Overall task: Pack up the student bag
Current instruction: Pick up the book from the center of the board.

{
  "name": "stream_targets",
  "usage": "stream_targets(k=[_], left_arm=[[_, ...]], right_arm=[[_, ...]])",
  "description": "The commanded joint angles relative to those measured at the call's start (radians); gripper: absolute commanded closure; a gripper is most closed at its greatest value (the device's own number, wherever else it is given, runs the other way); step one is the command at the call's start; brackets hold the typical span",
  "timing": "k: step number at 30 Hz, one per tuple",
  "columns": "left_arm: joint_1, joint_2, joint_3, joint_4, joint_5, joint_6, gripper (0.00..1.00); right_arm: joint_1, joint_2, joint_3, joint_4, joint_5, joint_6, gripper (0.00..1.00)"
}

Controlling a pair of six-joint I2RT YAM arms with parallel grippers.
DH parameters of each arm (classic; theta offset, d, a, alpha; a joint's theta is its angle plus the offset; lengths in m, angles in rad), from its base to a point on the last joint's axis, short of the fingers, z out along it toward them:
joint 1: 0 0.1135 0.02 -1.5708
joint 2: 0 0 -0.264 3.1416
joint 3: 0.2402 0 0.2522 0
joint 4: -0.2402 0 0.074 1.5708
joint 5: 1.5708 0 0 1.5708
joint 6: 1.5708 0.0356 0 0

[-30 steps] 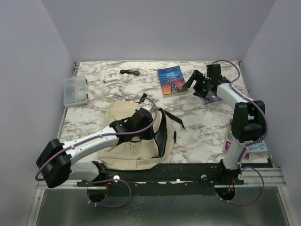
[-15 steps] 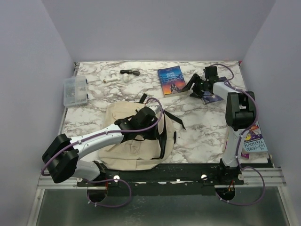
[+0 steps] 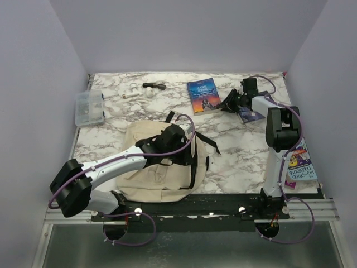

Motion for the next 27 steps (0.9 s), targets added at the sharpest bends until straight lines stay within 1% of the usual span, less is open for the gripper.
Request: stream_targets(k=[1, 2, 3, 5, 6, 7, 10, 12, 15, 19, 23, 27], left_arm=[[0.010, -0.048, 0.063, -0.043, 0.036, 0.044, 0.61], [0.019, -0.057, 0.078, -0.057, 0.036, 0.052, 0.50], [0.031, -0.068, 0.094, -0.070, 0.041, 0.061, 0.38], [0.064, -0.087, 0.135, -0.099, 0.059, 0.080, 0.20], [0.084, -0.094, 0.161, -0.111, 0.070, 0.085, 0.15], [0.109, -0.101, 0.181, -0.121, 0.080, 0.087, 0.11], [0.196, -0.101, 0.242, -0.123, 0.107, 0.067, 0.08], [0.249, -0.080, 0.278, -0.123, 0.089, 0.026, 0.07], [0.319, -0.019, 0.333, -0.126, 0.035, -0.082, 0.06], [0.406, 0.135, 0.418, -0.122, 0.019, -0.225, 0.06], [0.460, 0.336, 0.542, -0.078, 0.103, -0.296, 0.06], [0.493, 0.512, 0.667, -0.042, 0.138, -0.361, 0.07]], right_arm=[[-0.001, 0.012, 0.014, 0.029, -0.061, 0.011, 0.79], [-0.001, 0.008, 0.011, 0.034, -0.072, 0.018, 0.86], [-0.001, 0.005, 0.006, 0.039, -0.078, 0.029, 0.91], [-0.001, -0.005, -0.004, 0.055, -0.098, 0.055, 0.96], [-0.001, -0.011, -0.011, 0.068, -0.113, 0.069, 0.99], [-0.001, -0.015, -0.016, 0.077, -0.125, 0.088, 0.99], [-0.002, -0.024, -0.023, 0.090, -0.166, 0.132, 0.99], [-0.005, -0.031, -0.036, 0.108, -0.205, 0.178, 1.00], [-0.014, -0.044, -0.066, 0.187, -0.288, 0.274, 1.00], [-0.024, -0.063, -0.102, 0.303, -0.373, 0.397, 1.00], [-0.033, -0.081, -0.119, 0.380, -0.419, 0.506, 1.00], [-0.045, -0.108, -0.170, 0.511, -0.452, 0.651, 1.00]])
